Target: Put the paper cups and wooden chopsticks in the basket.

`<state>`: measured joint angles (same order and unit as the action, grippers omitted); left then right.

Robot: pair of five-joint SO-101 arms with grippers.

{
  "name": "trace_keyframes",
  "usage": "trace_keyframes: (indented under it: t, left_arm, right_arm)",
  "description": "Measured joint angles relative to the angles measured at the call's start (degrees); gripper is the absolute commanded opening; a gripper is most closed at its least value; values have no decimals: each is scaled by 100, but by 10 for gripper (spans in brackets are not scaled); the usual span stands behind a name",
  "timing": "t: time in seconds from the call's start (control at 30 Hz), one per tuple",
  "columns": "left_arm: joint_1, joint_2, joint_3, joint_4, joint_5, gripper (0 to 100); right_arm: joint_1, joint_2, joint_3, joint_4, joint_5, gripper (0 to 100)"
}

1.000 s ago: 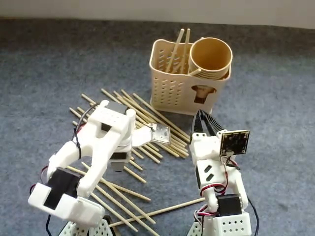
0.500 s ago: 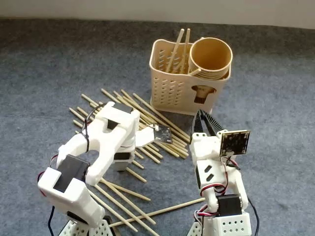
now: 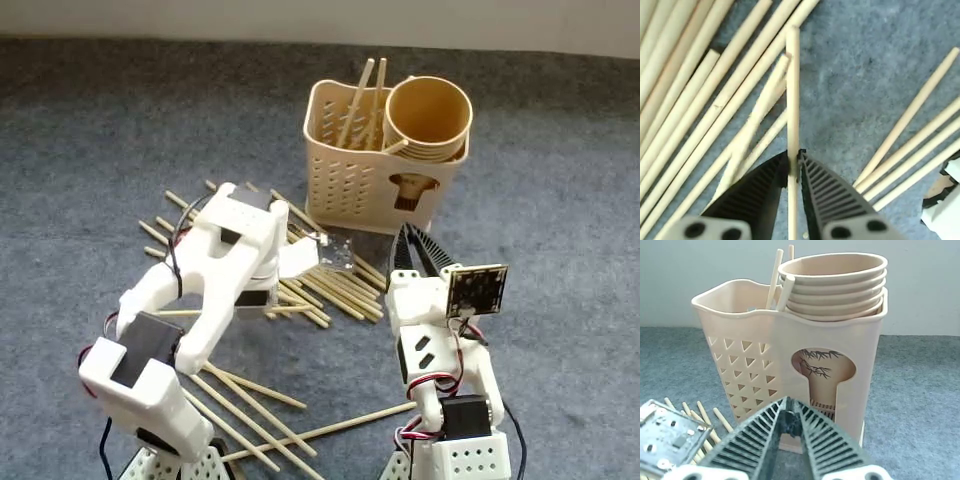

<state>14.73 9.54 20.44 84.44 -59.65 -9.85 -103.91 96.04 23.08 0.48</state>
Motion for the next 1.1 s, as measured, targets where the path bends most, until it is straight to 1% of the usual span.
trace_keyframes:
  t: [0.37, 0.53, 0.73, 0.9, 1.1]
  left_arm:
    - [0, 0, -1336, 1363, 0, 5]
    - [0, -273, -1565, 1503, 0, 5]
    - [9, -1512, -1714, 1512, 79, 5]
    - [0, -2251, -2409, 1477, 888, 5]
    - [0, -2277, -3393, 800, 2207, 5]
  right_arm:
    - [0, 0, 0, 0, 0, 6]
    - [0, 0, 0, 0, 0, 6]
    - [0, 0, 0, 0, 0, 6]
    - [0, 0, 0, 0, 0, 6]
    - [0, 0, 0, 0, 0, 6]
